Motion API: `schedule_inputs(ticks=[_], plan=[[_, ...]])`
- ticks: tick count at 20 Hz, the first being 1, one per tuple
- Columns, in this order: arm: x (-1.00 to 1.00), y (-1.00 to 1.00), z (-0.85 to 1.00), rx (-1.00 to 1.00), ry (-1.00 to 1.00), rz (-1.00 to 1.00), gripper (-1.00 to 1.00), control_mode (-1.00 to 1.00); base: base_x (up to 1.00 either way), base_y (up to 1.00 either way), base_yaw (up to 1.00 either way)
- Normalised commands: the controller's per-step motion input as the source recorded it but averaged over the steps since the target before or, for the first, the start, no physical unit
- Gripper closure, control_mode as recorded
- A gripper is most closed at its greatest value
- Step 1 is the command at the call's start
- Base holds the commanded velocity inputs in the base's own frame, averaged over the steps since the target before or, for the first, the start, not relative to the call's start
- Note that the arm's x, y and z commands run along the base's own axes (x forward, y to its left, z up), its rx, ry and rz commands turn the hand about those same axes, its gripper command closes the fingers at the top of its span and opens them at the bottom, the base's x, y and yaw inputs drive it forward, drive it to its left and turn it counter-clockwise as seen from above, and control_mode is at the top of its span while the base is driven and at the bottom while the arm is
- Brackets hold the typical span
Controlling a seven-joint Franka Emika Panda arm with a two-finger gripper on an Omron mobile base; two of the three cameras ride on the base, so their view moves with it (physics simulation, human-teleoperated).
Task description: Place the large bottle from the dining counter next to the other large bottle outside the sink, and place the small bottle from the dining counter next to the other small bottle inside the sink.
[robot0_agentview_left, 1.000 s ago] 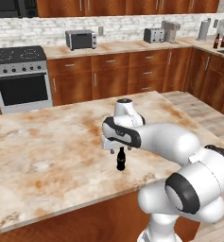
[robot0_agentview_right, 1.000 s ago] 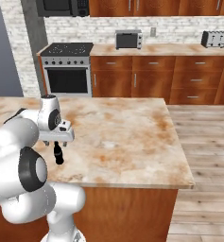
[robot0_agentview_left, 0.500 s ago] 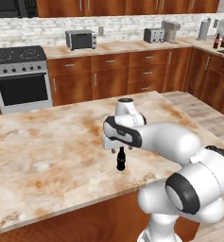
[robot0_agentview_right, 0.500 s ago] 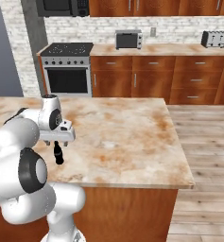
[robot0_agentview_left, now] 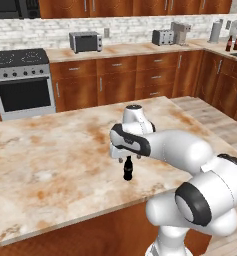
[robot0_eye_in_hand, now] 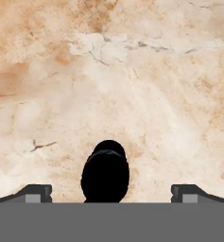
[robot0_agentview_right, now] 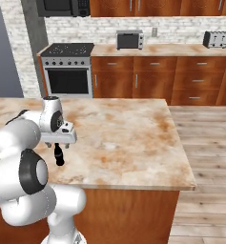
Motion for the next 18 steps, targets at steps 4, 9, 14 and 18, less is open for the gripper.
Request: schedule_inputs(ticks=[4,9,14,18], plan=[[0.00,0.01,-0.05,0.00,0.00,0.00,-1.00,-1.00,0.00,0.00,0.00],[0.00,0.01,0.01,0.00,0.00,0.00,-1.00,-1.00,0.00,0.00,0.00],[0.00,0.01,0.14,0.00,0.00,0.00,-1.00,-1.00,0.00,0.00,0.00],[-0.02,0.03,0.00,0.00,0.00,0.00,-1.00,-1.00,0.00,0.00,0.00]])
